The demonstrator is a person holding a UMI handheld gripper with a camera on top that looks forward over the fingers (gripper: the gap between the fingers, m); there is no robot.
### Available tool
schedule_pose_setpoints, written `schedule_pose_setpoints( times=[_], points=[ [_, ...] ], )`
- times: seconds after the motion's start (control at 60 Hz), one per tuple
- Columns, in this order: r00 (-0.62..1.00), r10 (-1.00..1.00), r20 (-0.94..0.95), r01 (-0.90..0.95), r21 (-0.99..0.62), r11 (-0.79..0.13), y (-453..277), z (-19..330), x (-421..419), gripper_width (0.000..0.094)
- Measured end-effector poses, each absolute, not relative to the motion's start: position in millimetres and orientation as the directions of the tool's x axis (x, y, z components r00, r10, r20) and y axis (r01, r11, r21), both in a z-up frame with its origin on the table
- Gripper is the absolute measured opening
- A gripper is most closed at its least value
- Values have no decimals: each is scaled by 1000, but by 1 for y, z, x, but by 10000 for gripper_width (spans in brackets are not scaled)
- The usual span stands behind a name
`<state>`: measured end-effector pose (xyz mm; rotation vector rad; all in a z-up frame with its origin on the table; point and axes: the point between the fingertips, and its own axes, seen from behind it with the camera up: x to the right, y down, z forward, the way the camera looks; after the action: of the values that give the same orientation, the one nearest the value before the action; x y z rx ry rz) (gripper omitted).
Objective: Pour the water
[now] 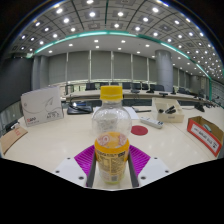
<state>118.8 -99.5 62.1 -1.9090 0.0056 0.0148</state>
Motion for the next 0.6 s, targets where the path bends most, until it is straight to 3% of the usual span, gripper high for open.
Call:
schedule_pose_setpoints(
  times=[0.217,0.45,0.6],
  points=[
    [1000,-7,16,13,-942,-336,-94,71,116,400],
    [975,-39,220,197,-928,-315,-57,131,150,399],
    [883,-69,463,419,-847,-327,-8,165,197,399]
  ],
)
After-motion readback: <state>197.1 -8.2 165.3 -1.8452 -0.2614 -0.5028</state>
